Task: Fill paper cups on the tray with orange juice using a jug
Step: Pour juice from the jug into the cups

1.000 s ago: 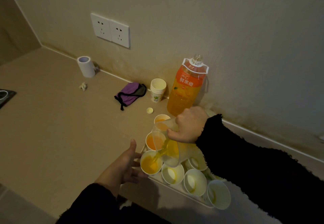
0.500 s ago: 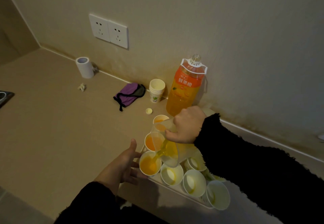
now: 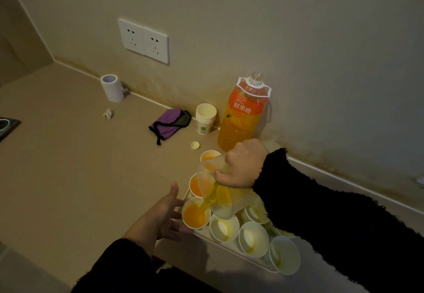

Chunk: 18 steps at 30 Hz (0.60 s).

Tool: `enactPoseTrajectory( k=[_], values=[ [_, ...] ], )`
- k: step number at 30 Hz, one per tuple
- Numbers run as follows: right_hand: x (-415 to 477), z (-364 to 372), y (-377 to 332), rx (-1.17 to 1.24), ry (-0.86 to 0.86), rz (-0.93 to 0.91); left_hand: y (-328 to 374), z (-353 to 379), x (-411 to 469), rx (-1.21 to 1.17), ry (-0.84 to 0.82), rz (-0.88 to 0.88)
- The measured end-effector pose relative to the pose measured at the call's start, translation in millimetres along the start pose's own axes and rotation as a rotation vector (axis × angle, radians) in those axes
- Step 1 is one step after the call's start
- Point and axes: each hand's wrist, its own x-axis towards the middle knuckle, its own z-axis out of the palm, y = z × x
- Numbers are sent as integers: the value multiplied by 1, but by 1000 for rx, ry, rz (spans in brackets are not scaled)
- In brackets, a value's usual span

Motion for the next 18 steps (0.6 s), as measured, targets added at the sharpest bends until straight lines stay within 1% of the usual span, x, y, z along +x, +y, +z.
enactPoseTrajectory(
  k=[1,3,9,18],
  values=[
    [-1,3,1,4,27,-33,0,0,0,-1,2,2],
    [-3,4,2,25,52,-31,-2,-1,0,-1,5,3],
    [-1,3,-2,-25,13,-57,-5,-4,3,-12,4,12],
    [-2,0,-2,-27,-32,-37,-8,-6,9,11,15,22]
  ],
)
